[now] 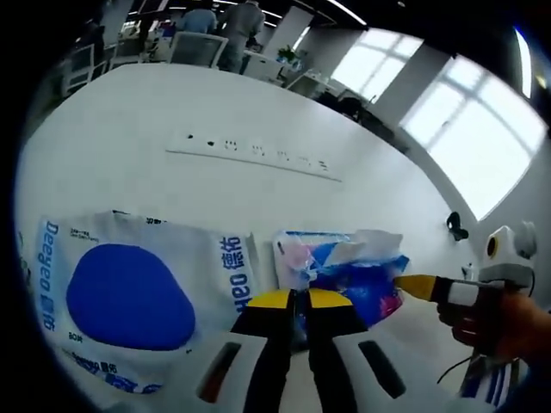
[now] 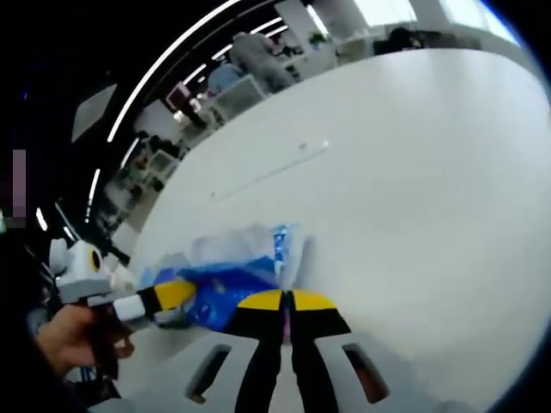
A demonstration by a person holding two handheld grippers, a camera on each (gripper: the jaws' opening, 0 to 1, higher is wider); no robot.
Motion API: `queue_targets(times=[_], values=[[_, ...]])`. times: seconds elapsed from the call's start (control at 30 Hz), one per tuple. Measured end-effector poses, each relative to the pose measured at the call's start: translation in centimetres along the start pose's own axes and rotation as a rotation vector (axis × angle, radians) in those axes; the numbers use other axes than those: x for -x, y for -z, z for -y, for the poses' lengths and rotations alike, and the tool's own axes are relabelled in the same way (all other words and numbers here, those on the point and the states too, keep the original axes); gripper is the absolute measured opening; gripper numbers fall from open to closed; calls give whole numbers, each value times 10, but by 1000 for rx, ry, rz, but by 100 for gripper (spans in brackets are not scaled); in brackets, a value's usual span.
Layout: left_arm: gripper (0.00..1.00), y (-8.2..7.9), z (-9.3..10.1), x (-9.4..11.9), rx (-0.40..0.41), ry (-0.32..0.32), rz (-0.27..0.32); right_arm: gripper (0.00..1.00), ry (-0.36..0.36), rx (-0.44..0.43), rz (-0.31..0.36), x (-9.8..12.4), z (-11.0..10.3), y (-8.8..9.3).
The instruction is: Arrange the tabletop items into an orderly group along one side of the table until the central work area is clear of visible clutter.
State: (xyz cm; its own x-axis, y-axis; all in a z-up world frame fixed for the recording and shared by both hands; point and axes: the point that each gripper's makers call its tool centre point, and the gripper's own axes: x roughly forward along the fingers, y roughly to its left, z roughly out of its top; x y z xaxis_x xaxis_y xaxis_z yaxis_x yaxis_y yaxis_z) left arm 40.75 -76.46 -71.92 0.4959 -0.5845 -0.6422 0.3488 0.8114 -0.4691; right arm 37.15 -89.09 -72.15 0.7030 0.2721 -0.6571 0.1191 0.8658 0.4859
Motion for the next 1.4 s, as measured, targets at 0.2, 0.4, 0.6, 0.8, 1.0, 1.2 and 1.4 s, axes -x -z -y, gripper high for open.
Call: queue_targets(times=[0.2, 0.4, 0.6, 0.8, 1.0, 1.2, 1.4], values=[[6, 3, -4, 0, -20, -27, -17, 0, 5, 1, -11, -4, 1, 3], [8, 1, -5, -1, -25, -30, -13, 0, 14, 2, -13, -7, 1, 2], [11, 1, -4, 0, -29, -30, -16, 0, 15, -2, -14, -7, 4, 1], [13, -2, -7, 0, -24, -39, -8, 1, 10, 1, -10, -9, 3, 1], [14, -4, -8, -1, -24, -42, -7, 2, 5, 19, 2, -11, 1, 0], [16, -6, -6, 0, -28, -44, -7, 6, 10, 31, 1, -11, 3, -1], [20, -15, -10, 3, -43, -49, -3, 13, 12, 72, 13, -8, 3, -8]])
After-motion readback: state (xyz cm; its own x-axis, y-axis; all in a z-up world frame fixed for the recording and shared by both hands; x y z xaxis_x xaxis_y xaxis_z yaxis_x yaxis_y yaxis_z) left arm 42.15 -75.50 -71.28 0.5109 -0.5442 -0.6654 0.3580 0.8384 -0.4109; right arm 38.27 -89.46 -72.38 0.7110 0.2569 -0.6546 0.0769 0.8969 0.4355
